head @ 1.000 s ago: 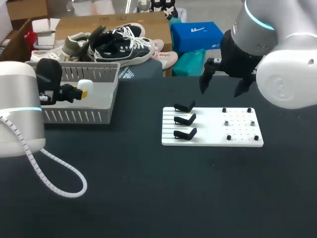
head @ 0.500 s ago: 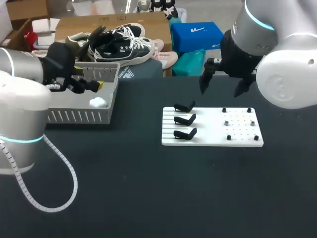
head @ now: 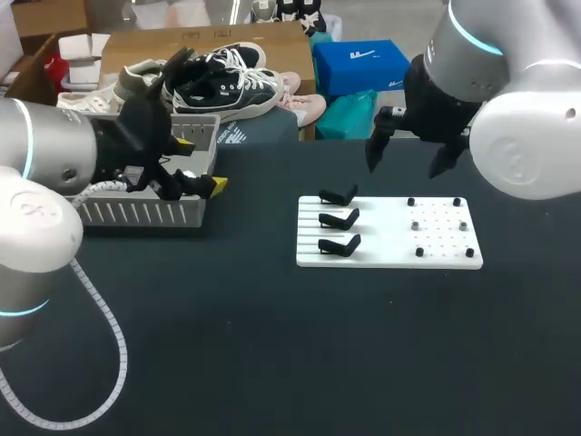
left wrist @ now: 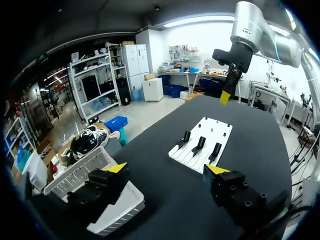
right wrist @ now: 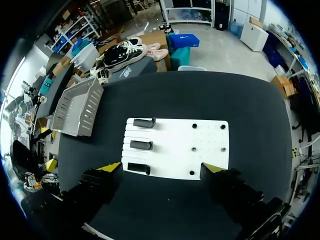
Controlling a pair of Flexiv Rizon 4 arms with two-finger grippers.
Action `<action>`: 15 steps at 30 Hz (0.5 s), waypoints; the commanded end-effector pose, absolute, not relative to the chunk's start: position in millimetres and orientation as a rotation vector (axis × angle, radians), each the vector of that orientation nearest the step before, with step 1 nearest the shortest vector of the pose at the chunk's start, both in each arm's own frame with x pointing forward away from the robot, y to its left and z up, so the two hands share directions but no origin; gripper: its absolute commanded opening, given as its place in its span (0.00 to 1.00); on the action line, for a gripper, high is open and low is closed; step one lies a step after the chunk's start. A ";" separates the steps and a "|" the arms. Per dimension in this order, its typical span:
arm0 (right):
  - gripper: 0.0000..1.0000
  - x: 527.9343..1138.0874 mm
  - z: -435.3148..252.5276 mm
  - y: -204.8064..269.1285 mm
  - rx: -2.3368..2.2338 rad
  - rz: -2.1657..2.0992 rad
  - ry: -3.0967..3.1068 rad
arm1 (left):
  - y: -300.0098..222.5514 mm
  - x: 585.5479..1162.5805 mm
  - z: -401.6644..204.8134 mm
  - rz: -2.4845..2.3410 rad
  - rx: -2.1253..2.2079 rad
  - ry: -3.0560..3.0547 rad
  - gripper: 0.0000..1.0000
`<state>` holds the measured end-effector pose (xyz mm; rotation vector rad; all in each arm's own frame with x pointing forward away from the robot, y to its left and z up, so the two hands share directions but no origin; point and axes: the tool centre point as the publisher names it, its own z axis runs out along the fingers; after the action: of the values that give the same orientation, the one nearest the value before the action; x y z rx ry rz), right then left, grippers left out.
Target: Pick up each earbud case from the left stands, insert the matching earbuds, close the lid, and place the case in the box.
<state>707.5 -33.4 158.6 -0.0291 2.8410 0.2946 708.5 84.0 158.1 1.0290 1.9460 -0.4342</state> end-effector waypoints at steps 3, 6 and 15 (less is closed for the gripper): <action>1.00 703.8 158.6 -34.2 -0.023 0.291 2.832 | 90.2 682.5 161.8 -0.569 0.972 1.742 1.00; 1.00 703.8 158.6 -34.2 -0.023 0.291 2.832 | 86.9 672.1 165.2 -0.597 1.003 1.729 1.00; 1.00 703.8 158.6 -34.2 -0.023 0.291 2.832 | 81.7 658.4 160.9 -0.648 1.050 1.718 1.00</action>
<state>707.5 -33.5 158.6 -0.0289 2.8408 0.2947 660.5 77.7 161.6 1.1296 1.8688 -0.5663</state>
